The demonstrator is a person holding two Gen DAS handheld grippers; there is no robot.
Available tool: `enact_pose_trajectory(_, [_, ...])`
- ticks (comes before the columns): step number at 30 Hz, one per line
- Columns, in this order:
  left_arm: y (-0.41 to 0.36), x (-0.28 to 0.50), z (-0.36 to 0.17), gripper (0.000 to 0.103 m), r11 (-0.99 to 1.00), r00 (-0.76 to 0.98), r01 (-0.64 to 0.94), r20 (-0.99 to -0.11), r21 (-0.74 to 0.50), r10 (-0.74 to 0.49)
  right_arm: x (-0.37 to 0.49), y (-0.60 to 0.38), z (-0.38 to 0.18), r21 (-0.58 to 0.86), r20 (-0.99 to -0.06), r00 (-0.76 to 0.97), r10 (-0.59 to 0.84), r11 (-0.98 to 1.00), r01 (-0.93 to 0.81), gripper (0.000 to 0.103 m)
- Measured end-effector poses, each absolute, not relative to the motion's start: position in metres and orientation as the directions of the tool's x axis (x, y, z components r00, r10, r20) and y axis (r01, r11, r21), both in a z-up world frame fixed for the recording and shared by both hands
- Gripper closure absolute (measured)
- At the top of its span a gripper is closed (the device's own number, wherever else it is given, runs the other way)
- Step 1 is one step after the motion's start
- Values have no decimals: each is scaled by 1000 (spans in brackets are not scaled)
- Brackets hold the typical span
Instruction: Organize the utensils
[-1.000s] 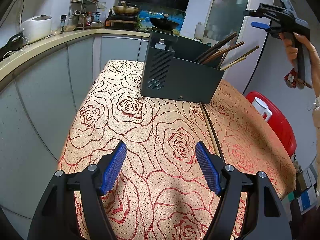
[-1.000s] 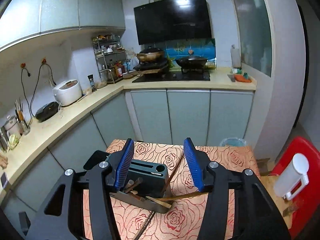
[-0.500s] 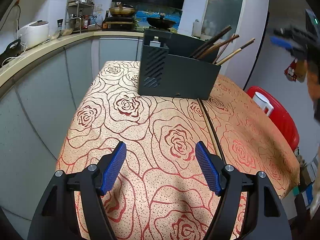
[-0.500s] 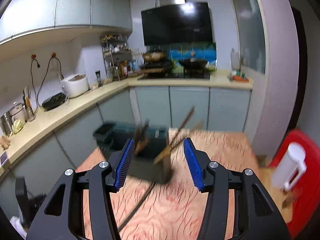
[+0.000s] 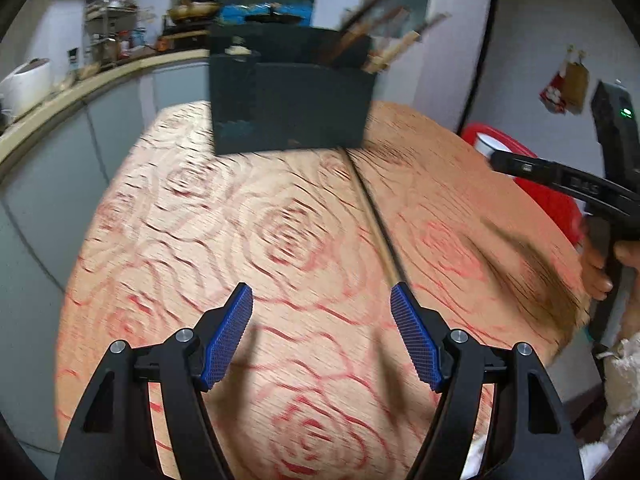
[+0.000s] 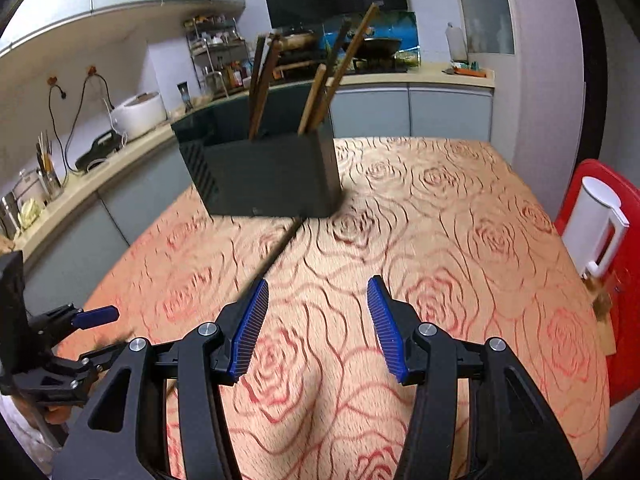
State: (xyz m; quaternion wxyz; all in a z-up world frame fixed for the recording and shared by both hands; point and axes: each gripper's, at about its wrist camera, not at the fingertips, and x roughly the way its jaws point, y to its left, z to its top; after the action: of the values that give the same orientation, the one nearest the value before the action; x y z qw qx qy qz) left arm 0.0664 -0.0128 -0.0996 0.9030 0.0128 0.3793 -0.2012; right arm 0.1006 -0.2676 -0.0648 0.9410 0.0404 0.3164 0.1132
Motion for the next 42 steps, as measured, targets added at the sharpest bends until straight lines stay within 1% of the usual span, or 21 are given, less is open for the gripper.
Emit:
enact_pose_trajectory(4, [-30, 52, -106, 34, 882, 585, 449, -700, -141, -410, 95, -273, -74, 165, -595, 766, 241, 970, -178, 53])
enact_pose_trajectory(9, [-47, 48, -121, 34, 877, 569, 475, -735, -72, -368, 94, -278, -78, 176, -598, 763, 243, 969, -171, 53])
enact_pose_trajectory(12, [-51, 50, -124, 34, 877, 570, 478, -740, -55, -357, 92, -277, -77, 171, -594, 767, 244, 969, -176, 53])
enact_pose_trajectory(14, [-54, 51, -125, 36, 878, 580, 479, -742, -23, -336, 91, -274, -79, 171, -597, 762, 249, 968, -183, 53])
enact_pose_trajectory(17, [-54, 52, -125, 47, 882, 592, 472, -741, -2, -318, 92, -269, -83, 167, -609, 751, 256, 967, -194, 53])
enact_pose_trajectory(19, [-47, 53, -124, 57, 888, 595, 460, -739, -8, -315, 92, -265, -86, 164, -616, 743, 261, 965, -203, 53])
enact_pose_trajectory(20, [-44, 55, -123, 60, 892, 596, 452, -739, -16, -315, 93, -264, -87, 164, -619, 740, 264, 965, -207, 53])
enact_pose_trajectory(22, [-40, 59, -122, 70, 900, 600, 435, -736, -28, -313, 93, -260, -88, 163, -623, 735, 267, 964, -212, 53])
enact_pose_trajectory(26, [-34, 64, -123, 80, 907, 608, 418, -728, -47, -318, 92, -251, -92, 162, -632, 723, 279, 960, -229, 53])
enact_pose_trajectory(28, [-34, 67, -123, 91, 910, 612, 411, -724, -51, -317, 92, -244, -95, 162, -638, 713, 290, 956, -243, 53])
enact_pose_trajectory(30, [-34, 69, -123, 97, 911, 611, 408, -725, -56, -318, 91, -235, -98, 162, -647, 698, 306, 950, -266, 53])
enact_pose_trajectory(32, [-33, 69, -123, 97, 913, 612, 404, -725, -59, -317, 90, -224, -102, 158, -656, 683, 320, 944, -290, 53])
enact_pose_trajectory(36, [-32, 67, -123, 97, 927, 625, 374, -729, -33, -278, 85, -203, -108, 145, -673, 657, 341, 931, -335, 53])
enact_pose_trajectory(42, [-16, 61, -122, 97, 955, 637, 296, -737, -37, -226, 77, -173, -115, 131, -684, 632, 364, 914, -385, 53])
